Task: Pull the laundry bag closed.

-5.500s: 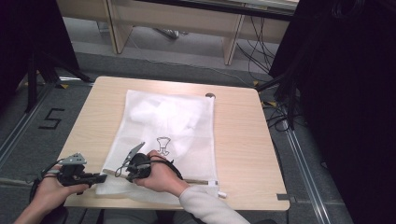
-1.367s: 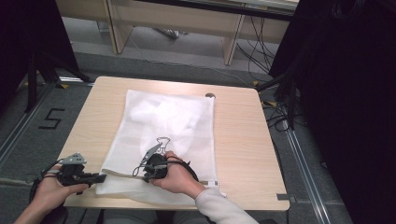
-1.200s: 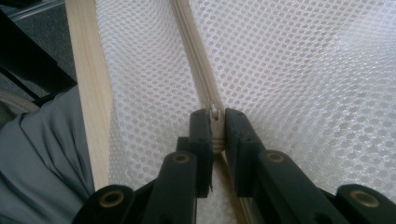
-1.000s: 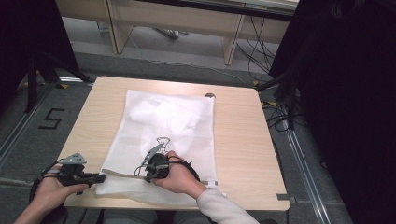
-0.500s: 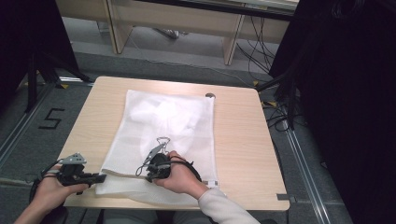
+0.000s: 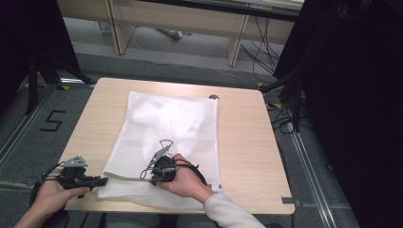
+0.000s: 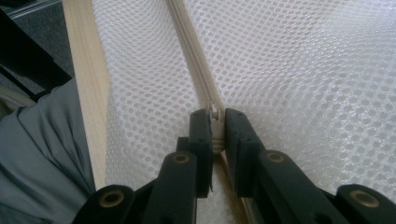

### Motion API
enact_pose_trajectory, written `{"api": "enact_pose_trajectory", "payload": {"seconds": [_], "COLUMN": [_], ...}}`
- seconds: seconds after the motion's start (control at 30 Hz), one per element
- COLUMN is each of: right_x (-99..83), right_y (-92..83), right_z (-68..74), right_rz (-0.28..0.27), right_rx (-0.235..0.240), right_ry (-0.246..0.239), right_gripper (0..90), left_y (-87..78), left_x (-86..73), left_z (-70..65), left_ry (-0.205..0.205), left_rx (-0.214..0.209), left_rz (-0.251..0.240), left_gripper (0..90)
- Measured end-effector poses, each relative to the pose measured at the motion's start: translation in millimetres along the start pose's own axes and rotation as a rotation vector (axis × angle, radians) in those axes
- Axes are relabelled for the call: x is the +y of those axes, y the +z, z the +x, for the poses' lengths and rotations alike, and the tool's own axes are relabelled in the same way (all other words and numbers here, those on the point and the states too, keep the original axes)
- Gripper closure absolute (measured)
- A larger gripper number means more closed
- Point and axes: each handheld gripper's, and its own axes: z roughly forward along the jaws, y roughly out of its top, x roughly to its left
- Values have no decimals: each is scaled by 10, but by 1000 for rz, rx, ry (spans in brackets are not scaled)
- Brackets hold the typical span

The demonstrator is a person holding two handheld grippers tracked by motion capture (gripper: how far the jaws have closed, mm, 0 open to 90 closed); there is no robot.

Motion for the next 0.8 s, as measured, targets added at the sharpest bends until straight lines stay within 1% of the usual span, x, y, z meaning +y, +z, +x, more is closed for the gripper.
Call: {"api": "enact_pose_trajectory", "payload": {"seconds": [0.13, 0.17, 0.2, 0.27, 0.3, 0.33, 0.37, 0.4, 0.43, 0.47, 0.63, 0.8], "right_x": [0, -1, -1, -3, -4, -7, -12, -20, -27, -32, -39, -43], "right_y": [-5, -8, -7, -10, -17, -25, -25, -33, -40, -40, -49, -49], "right_z": [8, 11, 14, 13, 12, 13, 11, 8, 5, -1, -3, -6], "right_rz": [2, 2, 2, -4, -3, 3, -1, -2, -4, -6, -3, -11], "right_rx": [-4, -9, -3, -3, -3, -8, -8, -7, -5, -10, -1, -3], "right_ry": [-10, -10, -10, -12, -13, -16, -15, -11, -6, -10, -2, -4], "right_gripper": [825, 825, 825, 825, 825, 825, 825, 825, 825, 825, 825, 825], "left_y": [-5, -2, -3, -17, -16, -12, -2, -3, -17, -13, -17, -13], "left_x": [0, 0, 0, 10, 9, 4, -2, -1, 10, 8, 8, 7], "left_z": [5, 3, 3, 9, 10, 4, 4, 5, 13, 11, 14, 9], "left_ry": [8, 4, 4, 10, 12, 4, 3, 5, 15, 10, 13, 6], "left_rx": [1, 0, 0, -5, -2, 4, 1, 1, -3, 0, -2, 0], "left_rz": [8, 5, 4, 32, 30, 18, 4, 8, 38, 34, 38, 33], "left_gripper": [846, 846, 846, 846, 846, 846, 846, 846, 846, 846, 846, 846]}}
